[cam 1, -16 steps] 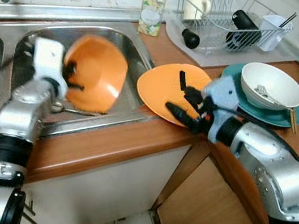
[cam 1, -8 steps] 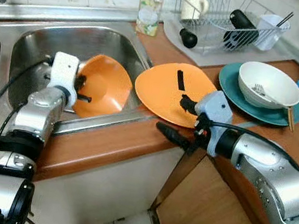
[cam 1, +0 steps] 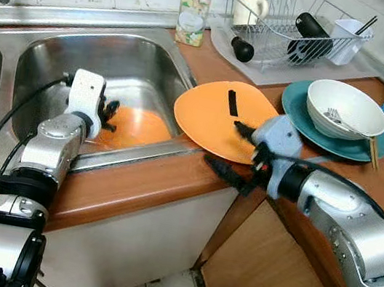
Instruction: Kitchen organization
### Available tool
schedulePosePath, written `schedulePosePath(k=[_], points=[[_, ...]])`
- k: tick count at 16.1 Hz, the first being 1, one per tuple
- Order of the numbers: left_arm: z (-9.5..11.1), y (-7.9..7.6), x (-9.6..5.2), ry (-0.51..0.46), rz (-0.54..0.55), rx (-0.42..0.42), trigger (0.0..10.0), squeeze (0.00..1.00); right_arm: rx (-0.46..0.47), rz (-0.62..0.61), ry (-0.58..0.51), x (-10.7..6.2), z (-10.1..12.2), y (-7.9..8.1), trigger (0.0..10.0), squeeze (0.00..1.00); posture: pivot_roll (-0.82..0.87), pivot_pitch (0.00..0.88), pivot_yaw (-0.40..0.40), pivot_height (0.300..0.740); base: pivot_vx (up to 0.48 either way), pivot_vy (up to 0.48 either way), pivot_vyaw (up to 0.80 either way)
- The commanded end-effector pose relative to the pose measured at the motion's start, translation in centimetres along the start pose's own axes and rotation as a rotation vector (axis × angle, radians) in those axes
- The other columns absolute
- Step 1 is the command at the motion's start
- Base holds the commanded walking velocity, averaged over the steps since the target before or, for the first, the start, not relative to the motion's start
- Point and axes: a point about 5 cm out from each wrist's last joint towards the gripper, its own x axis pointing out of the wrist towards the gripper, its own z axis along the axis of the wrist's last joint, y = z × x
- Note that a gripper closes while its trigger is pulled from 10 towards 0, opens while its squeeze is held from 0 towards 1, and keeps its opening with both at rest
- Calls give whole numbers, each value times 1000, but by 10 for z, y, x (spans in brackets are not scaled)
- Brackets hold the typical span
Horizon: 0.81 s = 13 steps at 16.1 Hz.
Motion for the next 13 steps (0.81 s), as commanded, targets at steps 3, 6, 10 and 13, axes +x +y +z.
schedulePosePath(k=[3,6,10,13], points=[[32,6,-6,-182,-12,13,10000,1000,111,-212,37,-12,-9,-28,10000,1000,-155,0,-18,740,0,0,0],[39,-8,-10,-222,-132,-121,10000,1000,240,-358,83,-26,-18,-43,10000,1000,-158,0,-17,740,0,0,0],[34,-39,-12,-195,-319,-383,10000,1000,347,-423,102,-39,-23,-48,10000,1000,-169,0,-11,740,0,0,0],[27,-52,-3,-106,-346,-594,10000,1000,447,-454,143,-42,-30,-48,10000,1000,-172,0,0,740,0,0,0]])
